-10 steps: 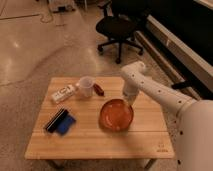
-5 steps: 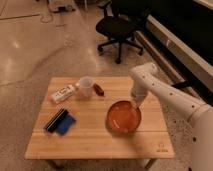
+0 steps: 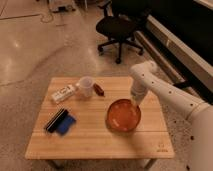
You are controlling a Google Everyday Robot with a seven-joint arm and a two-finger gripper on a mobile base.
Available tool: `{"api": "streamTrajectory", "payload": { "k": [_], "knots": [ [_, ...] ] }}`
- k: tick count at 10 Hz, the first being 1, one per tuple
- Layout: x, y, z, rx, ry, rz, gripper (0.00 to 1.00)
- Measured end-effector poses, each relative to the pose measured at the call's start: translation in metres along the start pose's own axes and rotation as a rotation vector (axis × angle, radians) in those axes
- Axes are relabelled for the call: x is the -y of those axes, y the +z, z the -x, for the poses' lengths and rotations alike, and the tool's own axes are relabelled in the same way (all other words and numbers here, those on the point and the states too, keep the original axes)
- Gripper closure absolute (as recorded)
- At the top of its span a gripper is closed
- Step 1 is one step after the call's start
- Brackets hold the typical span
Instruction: Drag the ceramic bowl in a circle
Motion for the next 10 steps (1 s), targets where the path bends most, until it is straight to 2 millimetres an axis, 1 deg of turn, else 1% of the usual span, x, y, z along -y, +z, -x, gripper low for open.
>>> {"api": "streamTrajectory", "payload": {
  "k": [1, 2, 3, 4, 5, 6, 7, 8, 9, 10],
  "knots": [
    [-0.007, -0.002, 0.001, -0.001, -0.007, -0.004, 0.66],
    [-0.010, -0.003, 0.000, -0.004, -0.009, -0.008, 0.67],
    [-0.011, -0.004, 0.004, -0.003, -0.015, -0.015, 0.63],
    [-0.015, -0.005, 0.010, -0.001, -0.026, -0.016, 0.62],
    [-0.013, -0.006, 0.010, -0.001, -0.025, -0.017, 0.60],
    [-0.013, -0.007, 0.004, -0.001, -0.025, -0.016, 0.52],
    [-0.015, -0.008, -0.006, 0.004, -0.026, -0.017, 0.40],
    [-0.018, -0.009, -0.014, 0.004, -0.025, -0.019, 0.30],
    [-0.024, -0.010, -0.014, 0.007, -0.033, -0.020, 0.23],
    [-0.024, -0.012, -0.009, 0.014, -0.036, -0.020, 0.22]
  ]
}}
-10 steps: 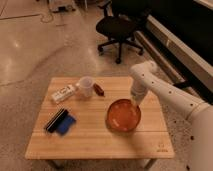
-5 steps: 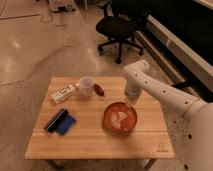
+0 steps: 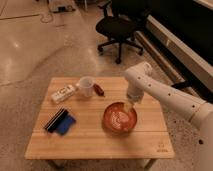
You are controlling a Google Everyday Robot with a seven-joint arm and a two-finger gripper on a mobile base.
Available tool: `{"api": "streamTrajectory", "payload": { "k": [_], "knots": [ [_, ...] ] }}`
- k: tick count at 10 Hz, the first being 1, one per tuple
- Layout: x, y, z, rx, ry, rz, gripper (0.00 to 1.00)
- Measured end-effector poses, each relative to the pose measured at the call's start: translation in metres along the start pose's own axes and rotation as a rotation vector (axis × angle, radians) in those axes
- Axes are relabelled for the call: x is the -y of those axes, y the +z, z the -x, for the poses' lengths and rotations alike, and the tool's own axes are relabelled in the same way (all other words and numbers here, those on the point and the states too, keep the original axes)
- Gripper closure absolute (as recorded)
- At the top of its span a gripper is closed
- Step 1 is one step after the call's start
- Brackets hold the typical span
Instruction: Drag the ceramic bowl in a circle
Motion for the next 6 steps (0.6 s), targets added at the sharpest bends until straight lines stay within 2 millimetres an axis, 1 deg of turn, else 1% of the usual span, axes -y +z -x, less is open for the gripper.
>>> {"api": "streamTrajectory", "payload": {
  "k": [1, 2, 3, 4, 6],
  "knots": [
    [0.003, -0.001, 0.001, 0.004, -0.003, -0.001, 0.22],
    [0.004, 0.001, -0.003, 0.001, -0.006, 0.002, 0.22],
    [0.003, 0.008, -0.012, -0.006, -0.005, 0.006, 0.22],
    [0.001, 0.016, -0.015, -0.005, -0.011, 0.005, 0.22],
    [-0.012, 0.032, -0.022, -0.008, -0.027, 0.010, 0.22]
  ]
}}
